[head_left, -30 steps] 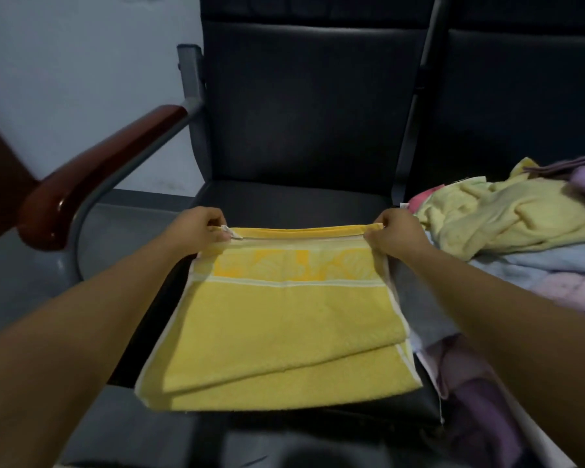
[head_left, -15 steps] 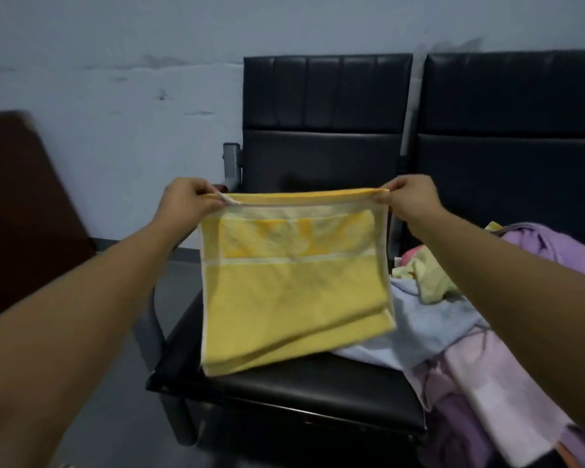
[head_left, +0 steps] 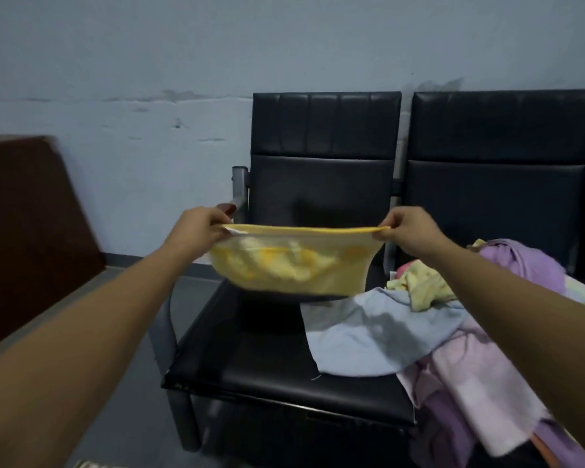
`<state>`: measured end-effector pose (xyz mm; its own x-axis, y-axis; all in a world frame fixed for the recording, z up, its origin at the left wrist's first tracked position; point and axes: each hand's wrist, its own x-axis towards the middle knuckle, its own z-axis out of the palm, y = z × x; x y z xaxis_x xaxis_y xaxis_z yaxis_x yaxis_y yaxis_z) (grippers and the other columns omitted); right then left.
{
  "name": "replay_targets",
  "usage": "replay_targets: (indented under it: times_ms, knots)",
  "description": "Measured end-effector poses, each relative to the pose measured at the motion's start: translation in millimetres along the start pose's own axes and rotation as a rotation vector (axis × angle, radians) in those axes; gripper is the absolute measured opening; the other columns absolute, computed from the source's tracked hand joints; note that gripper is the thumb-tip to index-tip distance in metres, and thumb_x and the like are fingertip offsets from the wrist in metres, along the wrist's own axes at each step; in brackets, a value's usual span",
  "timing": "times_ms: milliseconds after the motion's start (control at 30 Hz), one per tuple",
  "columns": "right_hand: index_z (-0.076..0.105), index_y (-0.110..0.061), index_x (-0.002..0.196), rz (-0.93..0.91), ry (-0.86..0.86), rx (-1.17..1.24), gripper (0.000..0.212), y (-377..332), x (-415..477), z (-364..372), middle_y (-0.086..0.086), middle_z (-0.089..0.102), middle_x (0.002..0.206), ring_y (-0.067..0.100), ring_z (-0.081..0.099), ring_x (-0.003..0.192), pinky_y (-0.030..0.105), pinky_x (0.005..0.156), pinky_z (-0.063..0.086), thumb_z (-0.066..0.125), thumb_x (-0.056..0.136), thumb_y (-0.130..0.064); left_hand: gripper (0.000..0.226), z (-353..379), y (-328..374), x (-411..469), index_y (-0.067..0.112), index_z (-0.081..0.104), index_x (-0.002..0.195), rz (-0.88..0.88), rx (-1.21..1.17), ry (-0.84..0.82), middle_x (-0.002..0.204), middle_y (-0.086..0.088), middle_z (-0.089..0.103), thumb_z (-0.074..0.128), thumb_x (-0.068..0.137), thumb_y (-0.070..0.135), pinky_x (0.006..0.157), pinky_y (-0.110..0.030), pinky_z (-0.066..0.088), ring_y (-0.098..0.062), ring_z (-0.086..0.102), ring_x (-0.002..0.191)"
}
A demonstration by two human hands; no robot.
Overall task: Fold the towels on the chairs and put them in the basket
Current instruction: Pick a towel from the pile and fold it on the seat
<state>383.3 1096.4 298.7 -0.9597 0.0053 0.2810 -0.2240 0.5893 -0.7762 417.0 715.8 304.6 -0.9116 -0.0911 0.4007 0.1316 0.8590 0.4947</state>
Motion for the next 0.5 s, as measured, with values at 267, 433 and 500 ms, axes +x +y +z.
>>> replay_targets:
  times_ms: [267,433,500]
  knots:
    - [0.069,-0.004,0.084,0.198,-0.331,0.195,0.014,56,-30,16,0.010,0.066,0.080,0.020,0.062,0.078,0.031,0.073,0.052,0.079,0.083,-0.014,0.010,44,-51,-45,0.015,0.073,0.090,-0.066,-0.066,-0.423,0.085,-0.001,0.070,0.073,0.090,0.026,0.074,-0.029,0.046,-0.020,0.065,0.088]
    - [0.059,-0.005,0.082,0.314,-0.401,0.430,0.012,74,-41,35,0.008,0.060,0.077,0.021,0.060,0.079,0.027,0.070,0.051,0.069,0.089,-0.005,0.035,57,-70,-73,0.013,0.068,0.091,-0.213,-0.456,-0.583,0.091,-0.003,0.072,0.081,0.079,0.043,0.082,-0.034,0.054,-0.021,0.070,0.091]
    - [0.055,-0.008,0.081,0.385,-0.489,0.443,0.015,83,-45,43,0.009,0.056,0.073,0.021,0.057,0.071,0.030,0.062,0.050,0.065,0.092,-0.006,0.035,66,-71,-82,0.014,0.065,0.090,-0.290,-0.562,-0.705,0.082,0.002,0.069,0.082,0.076,0.040,0.065,-0.026,0.054,-0.013,0.067,0.077]
